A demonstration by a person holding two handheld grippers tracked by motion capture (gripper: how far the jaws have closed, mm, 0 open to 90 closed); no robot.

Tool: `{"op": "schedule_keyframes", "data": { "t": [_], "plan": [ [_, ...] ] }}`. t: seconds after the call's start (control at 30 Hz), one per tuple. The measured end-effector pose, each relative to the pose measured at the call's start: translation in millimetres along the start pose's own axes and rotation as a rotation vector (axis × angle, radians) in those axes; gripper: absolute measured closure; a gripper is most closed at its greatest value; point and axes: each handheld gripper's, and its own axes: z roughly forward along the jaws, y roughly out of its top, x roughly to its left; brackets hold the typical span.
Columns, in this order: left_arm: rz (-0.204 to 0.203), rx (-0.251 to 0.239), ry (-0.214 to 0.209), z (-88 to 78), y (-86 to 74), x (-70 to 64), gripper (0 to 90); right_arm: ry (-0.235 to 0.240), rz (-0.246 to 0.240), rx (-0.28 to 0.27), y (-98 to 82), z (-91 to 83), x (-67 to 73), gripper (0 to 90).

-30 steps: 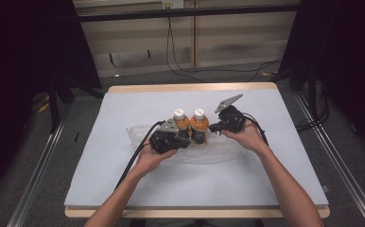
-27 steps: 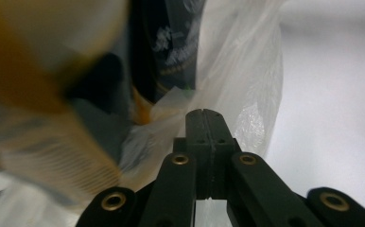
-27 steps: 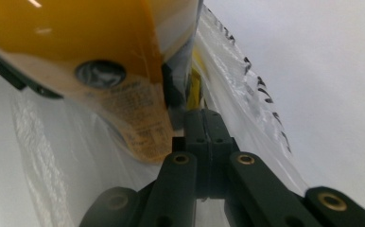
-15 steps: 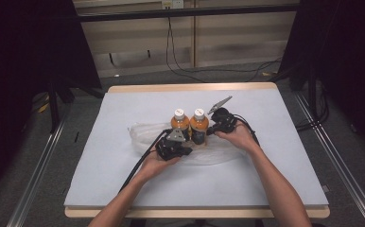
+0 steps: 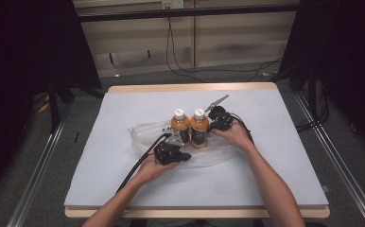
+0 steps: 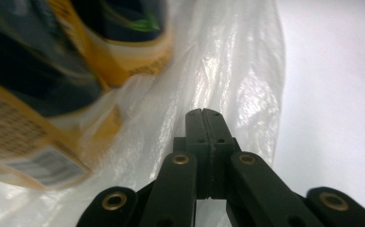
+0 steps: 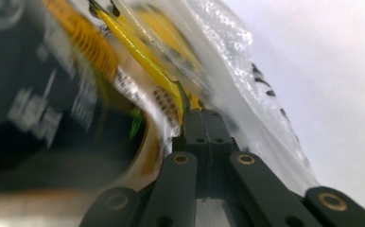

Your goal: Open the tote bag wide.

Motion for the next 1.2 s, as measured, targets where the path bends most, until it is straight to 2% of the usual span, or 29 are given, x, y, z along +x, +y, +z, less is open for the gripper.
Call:
{"op": "schedule_keyframes", "data": {
  "t": [0.1, 0.13, 0.23, 0.3, 0.37, 0.5, 0.6, 0.7, 0.77, 0.83, 0.9, 0.97, 1.03, 1.07, 1.1, 1.2],
  "plan": [
    [0.002, -0.003, -0.013, -0.2, -1.0, -5.7, 90.0, -0.004, 0.018, -0.033, 2.7, 5.2, -2.1, 90.0],
    [0.002, -0.003, -0.013, -0.2, -1.0, -5.7, 90.0, -0.012, 0.028, -0.029, 3.6, 5.7, -1.9, 90.0],
    [0.027, -0.004, -0.044, -3.4, -4.8, -10.7, 90.0, -0.036, 0.022, -0.04, 6.4, 8.6, -2.0, 90.0],
    [0.022, -0.014, -0.037, -2.9, -5.6, -13.0, 90.0, -0.052, 0.022, -0.047, 8.5, 10.7, -1.6, 90.0],
    [0.041, 0.005, -0.047, -4.8, -5.8, -16.7, 90.0, -0.051, 0.022, -0.06, 10.8, 13.6, -3.9, 90.0],
    [0.044, 0.003, -0.048, -6.2, -7.5, -19.8, 90.0, -0.042, 0.04, -0.066, 14.1, 16.7, -8.2, 90.0],
    [0.05, 0.003, -0.054, -6.4, -7.4, -22.2, 90.0, -0.043, 0.063, -0.062, 17.6, 18.7, -10.8, 90.0],
    [0.073, 0.028, -0.06, -8.2, -6.4, -28.0, 90.0, -0.046, 0.066, -0.053, 21.3, 20.5, -12.1, 90.0],
    [0.082, 0.029, -0.053, -8.5, -6.4, -31.5, 90.0, -0.064, 0.071, -0.043, 24.2, 21.7, -11.8, 90.0],
    [0.084, 0.02, -0.059, -8.1, -6.9, -32.0, 90.0, -0.074, 0.108, -0.032, 27.6, 23.2, -12.3, 90.0],
    [0.085, 0.018, -0.061, -8.1, -7.2, -32.7, 90.0, -0.076, 0.11, -0.035, 28.5, 24.1, -13.5, 90.0],
    [0.089, 0.038, -0.068, -9.7, -6.8, -33.1, 90.0, -0.083, 0.128, -0.036, 31.3, 26.1, -17.1, 90.0],
    [0.075, -0.001, -0.077, -7.6, -9.2, -34.4, 90.0, -0.084, 0.126, -0.037, 32.7, 27.1, -18.1, 90.0],
    [0.081, 0.011, -0.091, -8.5, -8.8, -34.6, 90.0, -0.089, 0.126, -0.037, 34.3, 28.1, -18.7, 90.0],
    [0.094, 0.025, -0.087, -9.3, -8.2, -37.0, 90.0, -0.095, 0.117, -0.031, 37.0, 29.5, -20.6, 90.0],
    [0.095, 0.022, -0.1, -9.3, -8.5, -40.0, 90.0, -0.116, 0.125, -0.033, 39.6, 31.4, -20.9, 90.0]
  ]
}}
